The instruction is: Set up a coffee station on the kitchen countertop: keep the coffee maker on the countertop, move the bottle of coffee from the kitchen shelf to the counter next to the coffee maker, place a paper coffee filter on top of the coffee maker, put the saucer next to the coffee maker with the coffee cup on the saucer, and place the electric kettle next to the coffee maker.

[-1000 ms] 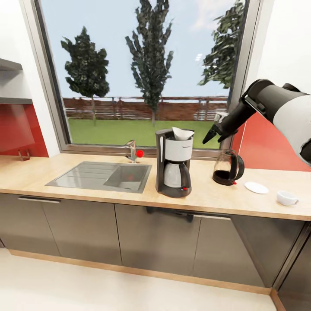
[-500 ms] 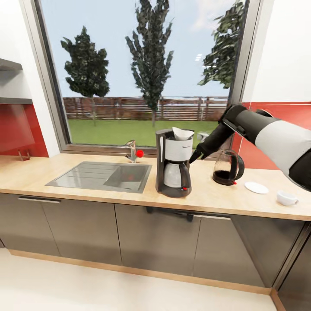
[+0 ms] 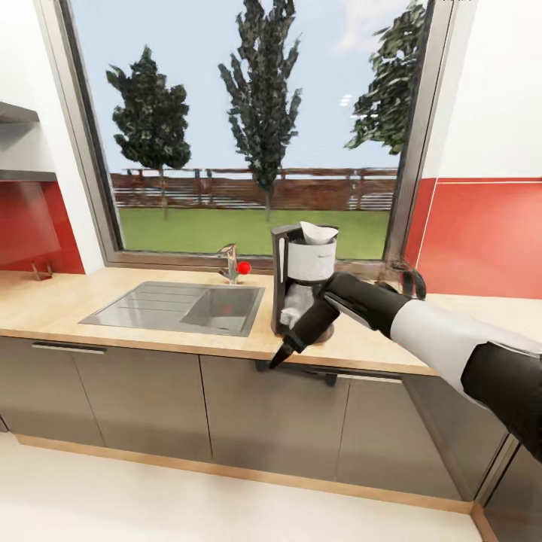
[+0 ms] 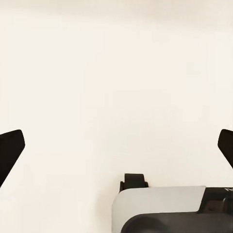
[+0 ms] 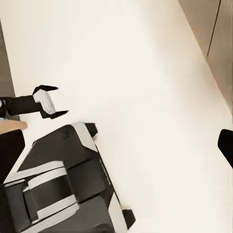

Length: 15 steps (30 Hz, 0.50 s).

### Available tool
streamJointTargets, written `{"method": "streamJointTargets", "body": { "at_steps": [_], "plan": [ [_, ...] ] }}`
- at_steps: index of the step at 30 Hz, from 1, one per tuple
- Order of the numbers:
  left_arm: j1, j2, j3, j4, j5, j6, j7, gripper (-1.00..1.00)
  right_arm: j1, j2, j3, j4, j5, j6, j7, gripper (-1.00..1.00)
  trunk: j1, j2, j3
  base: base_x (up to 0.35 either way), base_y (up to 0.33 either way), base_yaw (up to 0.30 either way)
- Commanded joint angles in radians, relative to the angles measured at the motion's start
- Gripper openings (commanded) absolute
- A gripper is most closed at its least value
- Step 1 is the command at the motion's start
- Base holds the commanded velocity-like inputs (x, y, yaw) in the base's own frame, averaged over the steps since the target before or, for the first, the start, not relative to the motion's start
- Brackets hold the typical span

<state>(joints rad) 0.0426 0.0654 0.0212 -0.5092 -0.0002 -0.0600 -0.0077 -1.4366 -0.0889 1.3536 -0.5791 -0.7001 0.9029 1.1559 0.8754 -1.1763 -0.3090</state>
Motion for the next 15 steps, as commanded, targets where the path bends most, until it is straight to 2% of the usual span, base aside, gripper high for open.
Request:
{"method": "streamJointTargets", "body": {
  "at_steps": [1,4,6,7,8,9,10,11,13,14,15],
  "plan": [
    [0.000,0.000,0.001,-0.001,0.001,-0.001,-0.002,1.00,0.030,0.007,0.004,-0.003,-0.017,-0.012,-0.028,1.00,0.000,-0.001,-0.001,0.000,0.000,0.000],
    [0.000,-0.001,0.001,-0.003,0.002,-0.001,-0.003,1.00,0.105,0.015,0.003,-0.005,-0.052,-0.044,-0.089,1.00,0.000,-0.001,-0.001,0.000,0.000,0.000],
    [0.000,-0.001,-0.001,-0.007,0.003,-0.001,-0.004,1.00,0.227,0.013,0.003,-0.001,-0.108,-0.156,-0.173,1.00,0.000,-0.001,-0.001,0.000,0.000,0.000],
    [0.000,-0.001,-0.001,-0.007,0.003,-0.001,-0.004,1.00,0.255,0.011,0.003,0.000,-0.121,-0.185,-0.184,1.00,0.000,-0.001,-0.001,0.000,0.000,0.000],
    [0.000,-0.001,-0.003,-0.008,0.003,-0.001,-0.004,1.00,0.336,-0.005,0.003,0.008,-0.154,-0.262,-0.208,1.00,0.000,-0.001,-0.001,0.000,0.000,0.000],
    [0.000,-0.002,-0.006,-0.009,0.004,-0.001,-0.004,1.00,0.422,-0.036,0.004,0.044,-0.174,-0.344,-0.218,1.00,0.000,-0.001,-0.001,0.000,0.000,0.000],
    [0.000,-0.003,-0.008,-0.010,0.004,-0.001,-0.006,1.00,0.497,-0.055,0.004,0.092,-0.188,-0.441,-0.223,1.00,0.000,-0.001,-0.001,0.000,0.000,0.000],
    [0.000,-0.004,-0.010,-0.012,0.004,-0.001,-0.009,1.00,0.544,-0.062,0.004,0.132,-0.194,-0.513,-0.224,1.00,0.000,-0.001,-0.001,0.000,0.000,0.000],
    [0.000,-0.005,-0.011,-0.013,0.005,-0.001,-0.015,1.00,0.590,-0.067,0.004,0.182,-0.199,-0.577,-0.224,1.00,0.000,-0.001,-0.001,0.000,0.000,0.000],
    [0.000,-0.006,-0.012,-0.014,0.005,-0.001,-0.023,1.00,0.635,-0.070,0.004,0.243,-0.203,-0.634,-0.225,1.00,0.000,-0.001,-0.001,0.000,0.000,0.000],
    [0.000,-0.007,-0.013,-0.014,0.005,-0.001,-0.039,1.00,0.693,-0.073,0.004,0.357,-0.221,-0.715,-0.226,1.00,0.000,-0.001,-0.001,0.000,0.000,0.000]
  ]
}}
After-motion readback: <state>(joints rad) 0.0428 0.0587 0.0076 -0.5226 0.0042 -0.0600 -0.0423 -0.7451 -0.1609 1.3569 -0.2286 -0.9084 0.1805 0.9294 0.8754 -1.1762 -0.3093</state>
